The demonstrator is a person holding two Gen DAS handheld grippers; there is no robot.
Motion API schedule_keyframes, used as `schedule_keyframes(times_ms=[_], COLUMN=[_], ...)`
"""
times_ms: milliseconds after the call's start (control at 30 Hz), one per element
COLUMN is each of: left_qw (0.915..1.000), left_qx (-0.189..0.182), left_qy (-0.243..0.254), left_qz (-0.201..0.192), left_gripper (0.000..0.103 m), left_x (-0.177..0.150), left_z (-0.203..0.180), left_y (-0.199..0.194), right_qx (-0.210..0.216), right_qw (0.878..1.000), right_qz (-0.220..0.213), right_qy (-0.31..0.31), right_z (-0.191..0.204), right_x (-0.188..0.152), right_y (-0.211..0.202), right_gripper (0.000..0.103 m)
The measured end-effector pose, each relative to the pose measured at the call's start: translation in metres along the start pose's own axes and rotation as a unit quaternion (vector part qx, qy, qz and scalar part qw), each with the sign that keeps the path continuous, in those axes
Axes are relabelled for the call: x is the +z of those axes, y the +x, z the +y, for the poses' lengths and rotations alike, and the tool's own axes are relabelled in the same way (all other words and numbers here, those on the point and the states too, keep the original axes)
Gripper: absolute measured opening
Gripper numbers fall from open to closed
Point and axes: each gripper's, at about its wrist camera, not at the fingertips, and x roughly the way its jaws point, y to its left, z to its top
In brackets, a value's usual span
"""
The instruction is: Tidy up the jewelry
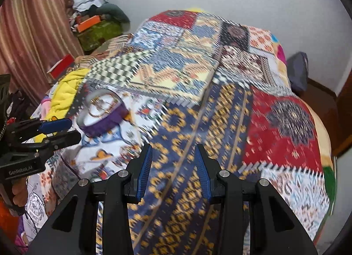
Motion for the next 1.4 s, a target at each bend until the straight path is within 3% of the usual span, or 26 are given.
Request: schedule_keyframes(times_ms=[200,300,400,733,967,1167,1400], left_qw=[0.9996,0.9992,0.9988,0.9989,0.998,0.9989,0.9997], left_qx=[0.001,0.005,0.001,0.028,0.037,0.019,0.014], left_qy=[0.012,0.01,0.008,0.009,0.006,0.008,0.02], left_qz=[0.025,0.039,0.048,0.037,0.05,0.043,0.0], left_gripper=[0.047,0.03,0.021,0.021,0.009,0.009,0.009], left_x=[-0.004,-0.005,-0.002,0.016,0.02,0.018,0.012], left_z=[-0.017,-0.018,-0.019,-0.023,-0.019,-0.017,-0.019], left_y=[0.029,0.043,0.053,0.073,0.095,0.089,0.045], right_qx=[0.004,0.007,0.012,0.033,0.043,0.049,0.056], right_qw=[1.0,1.0,1.0,0.999,0.998,0.998,0.998], right_qz=[0.011,0.016,0.019,0.024,0.026,0.028,0.024], right_qy=[0.019,0.021,0.02,0.023,0.026,0.023,-0.005], right_z=[-0.016,-0.02,-0.021,-0.022,-0.023,-0.017,0.004], right_x=[-0.015,-0.02,-0.024,-0.028,-0.027,-0.023,-0.009], right_y=[0.001,0.005,0.008,0.018,0.023,0.027,0.035], right_gripper=[0.036,0.036,0.036,0.036,0.036,0.036,0.036])
